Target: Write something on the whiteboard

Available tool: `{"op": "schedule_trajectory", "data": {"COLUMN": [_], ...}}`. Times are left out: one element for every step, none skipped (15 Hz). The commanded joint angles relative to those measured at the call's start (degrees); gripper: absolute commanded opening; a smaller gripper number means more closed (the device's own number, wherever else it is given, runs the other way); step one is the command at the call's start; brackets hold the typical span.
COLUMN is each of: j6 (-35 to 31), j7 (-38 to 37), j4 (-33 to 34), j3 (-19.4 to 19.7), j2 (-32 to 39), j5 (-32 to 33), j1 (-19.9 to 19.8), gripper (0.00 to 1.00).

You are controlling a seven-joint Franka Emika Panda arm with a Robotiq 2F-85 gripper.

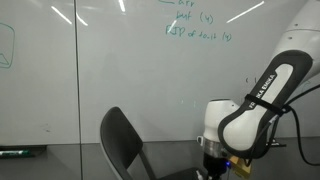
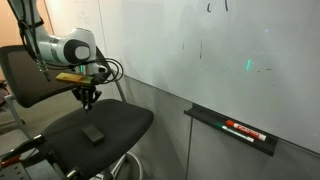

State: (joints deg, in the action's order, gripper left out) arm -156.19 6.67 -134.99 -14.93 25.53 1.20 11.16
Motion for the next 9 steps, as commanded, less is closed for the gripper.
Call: {"op": "schedule_trajectory", "data": {"j6": [0.50, 1.61, 3.00, 5.15, 7.39, 9.26, 12.03, 14.68, 16.72], "j7": [2.02, 1.97, 1.28, 2.02, 2.10, 0.89, -1.09, -2.38, -3.76], "j4": [1.21, 1.37, 1.38, 1.74, 1.99, 2.29, 2.64, 3.00, 3.28], "j3": [-1.07, -1.14, -0.79, -1.58, -1.78, -0.86, 1.09, 2.44, 3.93], "j2": [0.24, -0.38, -1.37, -2.27, -3.49, -4.72, -6.42, -7.73, -9.10], "j5": [-1.47, -1.76, -1.93, -3.35, -4.79, -5.35, -4.27, -3.31, -2.10], "j1": [-1.88, -2.33, -2.50, -3.91, -4.99, -4.93, -4.16, -3.92, -3.60], "gripper": [0.52, 0.60, 0.67, 0.77, 0.83, 0.90, 0.99, 1.00, 1.00]}}
